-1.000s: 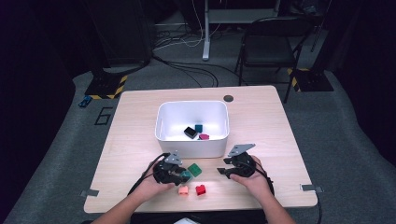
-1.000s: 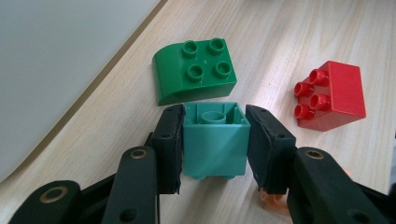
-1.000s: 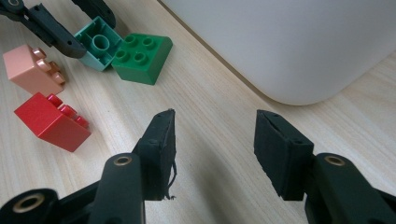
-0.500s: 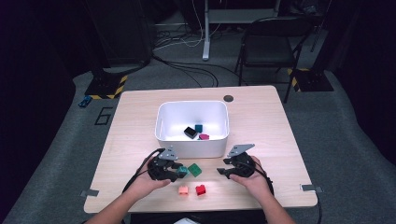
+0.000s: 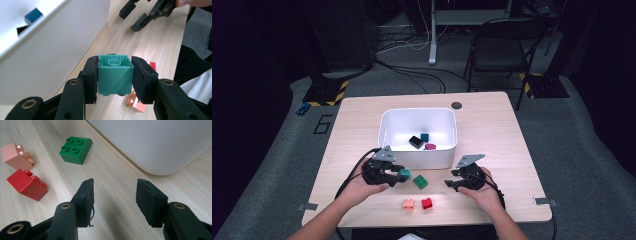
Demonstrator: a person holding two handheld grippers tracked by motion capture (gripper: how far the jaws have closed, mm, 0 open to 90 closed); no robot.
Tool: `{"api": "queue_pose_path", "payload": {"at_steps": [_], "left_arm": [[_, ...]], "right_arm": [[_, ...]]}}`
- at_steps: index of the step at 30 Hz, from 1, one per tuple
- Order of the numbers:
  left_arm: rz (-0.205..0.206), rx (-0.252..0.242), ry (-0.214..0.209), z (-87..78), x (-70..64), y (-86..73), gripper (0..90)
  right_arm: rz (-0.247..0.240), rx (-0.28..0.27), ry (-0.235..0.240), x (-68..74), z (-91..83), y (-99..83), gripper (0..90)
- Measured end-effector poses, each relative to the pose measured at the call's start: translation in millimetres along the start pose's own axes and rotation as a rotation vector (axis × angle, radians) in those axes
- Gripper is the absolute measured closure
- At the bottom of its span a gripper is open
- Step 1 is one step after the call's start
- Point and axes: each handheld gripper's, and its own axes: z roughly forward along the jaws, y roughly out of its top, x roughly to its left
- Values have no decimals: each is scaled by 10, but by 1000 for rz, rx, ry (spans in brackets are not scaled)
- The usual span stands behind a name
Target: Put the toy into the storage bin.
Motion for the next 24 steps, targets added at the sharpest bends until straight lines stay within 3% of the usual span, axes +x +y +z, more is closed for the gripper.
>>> {"api": "queue_pose_path", "payload": {"at_steps": [6,11,24], "left_arm": [[-3,-6,-10,-133,43,144,586],[-3,-21,8,-217,113,275,586],[-31,-55,-26,-283,295,595,587]], "right_arm": [[5,5,1,2,1,-2,482],[8,4,1,-2,-2,-3,483],[13,5,-1,-12,-7,-12,483]]}}
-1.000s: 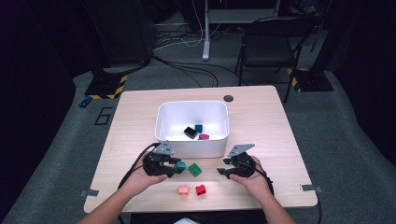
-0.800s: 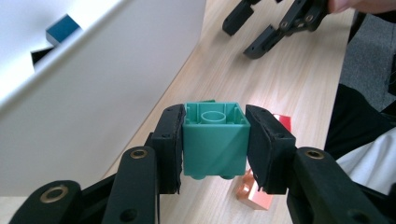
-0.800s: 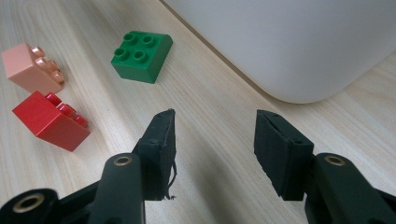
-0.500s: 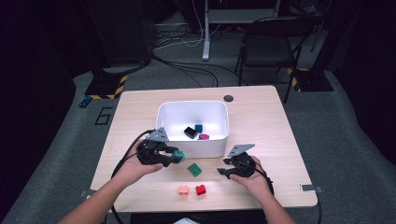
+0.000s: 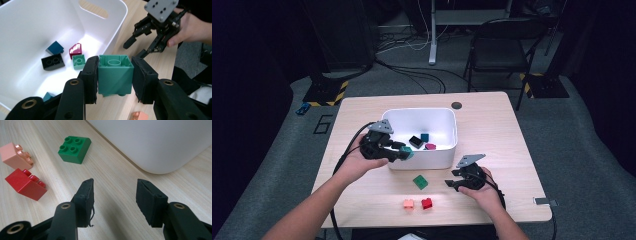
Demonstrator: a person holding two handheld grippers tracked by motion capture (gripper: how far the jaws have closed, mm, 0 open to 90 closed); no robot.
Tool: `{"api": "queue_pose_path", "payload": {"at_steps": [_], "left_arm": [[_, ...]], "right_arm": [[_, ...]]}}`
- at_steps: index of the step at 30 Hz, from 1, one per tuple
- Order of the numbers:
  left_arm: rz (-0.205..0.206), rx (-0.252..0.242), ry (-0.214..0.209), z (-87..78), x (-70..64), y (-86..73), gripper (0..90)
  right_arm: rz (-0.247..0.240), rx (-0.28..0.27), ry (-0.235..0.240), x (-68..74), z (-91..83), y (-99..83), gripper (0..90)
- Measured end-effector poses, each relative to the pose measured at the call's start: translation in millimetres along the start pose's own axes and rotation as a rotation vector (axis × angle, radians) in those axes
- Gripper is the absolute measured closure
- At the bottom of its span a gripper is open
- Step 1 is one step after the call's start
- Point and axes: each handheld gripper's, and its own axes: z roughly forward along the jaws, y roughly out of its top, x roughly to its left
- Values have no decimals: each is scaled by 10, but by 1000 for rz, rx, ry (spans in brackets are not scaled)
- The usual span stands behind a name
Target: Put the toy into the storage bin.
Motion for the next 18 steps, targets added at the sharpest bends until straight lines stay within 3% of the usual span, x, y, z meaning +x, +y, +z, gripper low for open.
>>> {"api": "queue_pose_path", "payload": {"at_steps": [10,18], "left_arm": [[9,-13,14,44,161,235,587],[-4,-6,29,212,326,378,587]], "right_arm": [[4,-5,-2,-13,-12,-4,483],[6,-6,-1,-22,-11,-7,483]]}}
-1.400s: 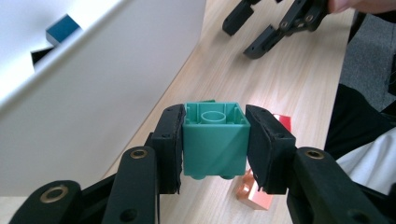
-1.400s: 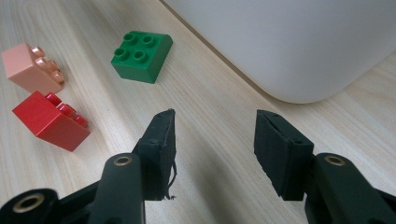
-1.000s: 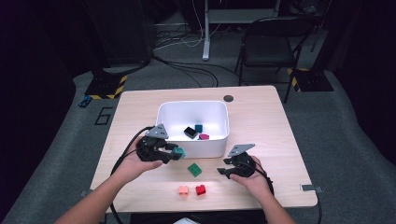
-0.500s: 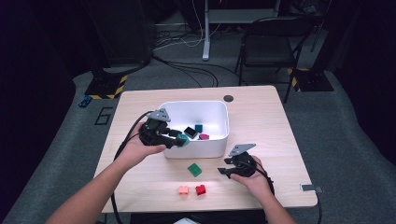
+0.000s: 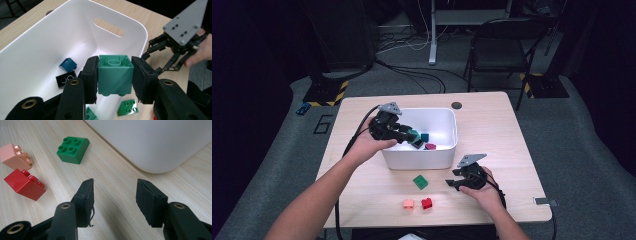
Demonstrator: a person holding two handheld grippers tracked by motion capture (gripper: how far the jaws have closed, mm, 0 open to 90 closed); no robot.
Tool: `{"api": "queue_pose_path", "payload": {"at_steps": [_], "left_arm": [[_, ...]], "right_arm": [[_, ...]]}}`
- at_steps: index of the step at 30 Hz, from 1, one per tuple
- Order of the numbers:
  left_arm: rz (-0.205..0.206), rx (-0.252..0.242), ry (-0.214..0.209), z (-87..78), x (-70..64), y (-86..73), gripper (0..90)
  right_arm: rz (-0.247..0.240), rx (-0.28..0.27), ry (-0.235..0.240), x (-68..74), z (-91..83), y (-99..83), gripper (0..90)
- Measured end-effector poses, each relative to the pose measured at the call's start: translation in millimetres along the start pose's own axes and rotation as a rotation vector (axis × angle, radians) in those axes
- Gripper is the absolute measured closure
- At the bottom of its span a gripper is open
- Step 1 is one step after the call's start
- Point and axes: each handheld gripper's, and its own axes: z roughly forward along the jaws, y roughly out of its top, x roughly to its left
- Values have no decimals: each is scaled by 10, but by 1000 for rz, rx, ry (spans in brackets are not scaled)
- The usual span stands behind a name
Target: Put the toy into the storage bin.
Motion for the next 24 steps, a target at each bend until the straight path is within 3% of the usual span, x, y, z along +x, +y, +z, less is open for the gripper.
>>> {"api": "queue_pose_path", "payload": {"at_steps": [9,24], "left_arm": [[-14,25,22,256,182,125,587],[-42,31,37,648,483,125,587]], "right_arm": [[1,-1,0,-9,-2,-3,483],[0,-1,5,-23,5,-7,483]]}}
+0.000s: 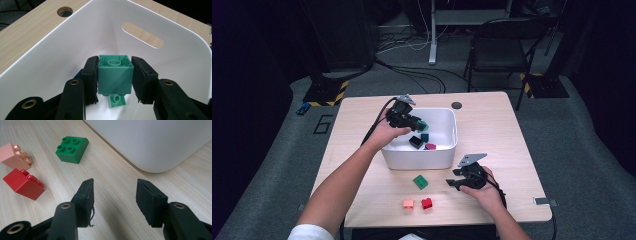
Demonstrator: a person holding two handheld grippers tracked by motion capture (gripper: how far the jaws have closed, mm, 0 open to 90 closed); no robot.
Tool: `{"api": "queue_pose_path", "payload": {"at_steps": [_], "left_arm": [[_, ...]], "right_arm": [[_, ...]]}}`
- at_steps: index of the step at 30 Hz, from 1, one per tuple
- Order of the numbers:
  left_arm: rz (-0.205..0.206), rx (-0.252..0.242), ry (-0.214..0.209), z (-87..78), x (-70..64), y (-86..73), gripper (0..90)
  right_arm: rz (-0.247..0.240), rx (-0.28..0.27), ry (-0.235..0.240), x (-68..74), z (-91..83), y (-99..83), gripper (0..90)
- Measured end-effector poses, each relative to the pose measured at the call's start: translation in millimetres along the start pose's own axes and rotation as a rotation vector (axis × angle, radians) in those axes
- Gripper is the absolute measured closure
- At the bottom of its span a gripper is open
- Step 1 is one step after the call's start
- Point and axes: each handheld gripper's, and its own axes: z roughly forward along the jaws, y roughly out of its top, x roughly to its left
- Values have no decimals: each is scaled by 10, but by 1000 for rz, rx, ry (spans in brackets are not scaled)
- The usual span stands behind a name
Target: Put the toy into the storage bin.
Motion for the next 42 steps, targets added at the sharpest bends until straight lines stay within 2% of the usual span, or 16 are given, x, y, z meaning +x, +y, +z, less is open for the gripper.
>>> {"api": "queue_pose_path", "payload": {"at_steps": [6,10,19,23,26,29,34,42], "left_arm": [[-10,13,7,139,72,3,587],[-17,42,13,236,102,-2,587],[-9,79,35,412,30,10,583],[-5,86,32,416,4,11,539],[0,85,45,364,-16,19,538],[11,51,46,243,-56,44,538],[16,-14,24,-72,-144,57,515],[60,-48,15,-443,-335,34,517]], "right_arm": [[0,5,3,2,14,0,483],[-1,4,5,1,15,1,483],[5,0,6,-13,17,1,483],[2,0,8,-13,11,1,483],[2,-1,7,-24,16,-2,483],[5,2,8,-30,23,-4,482],[7,1,4,-28,17,-4,482],[10,5,3,-34,28,-8,482]]}}
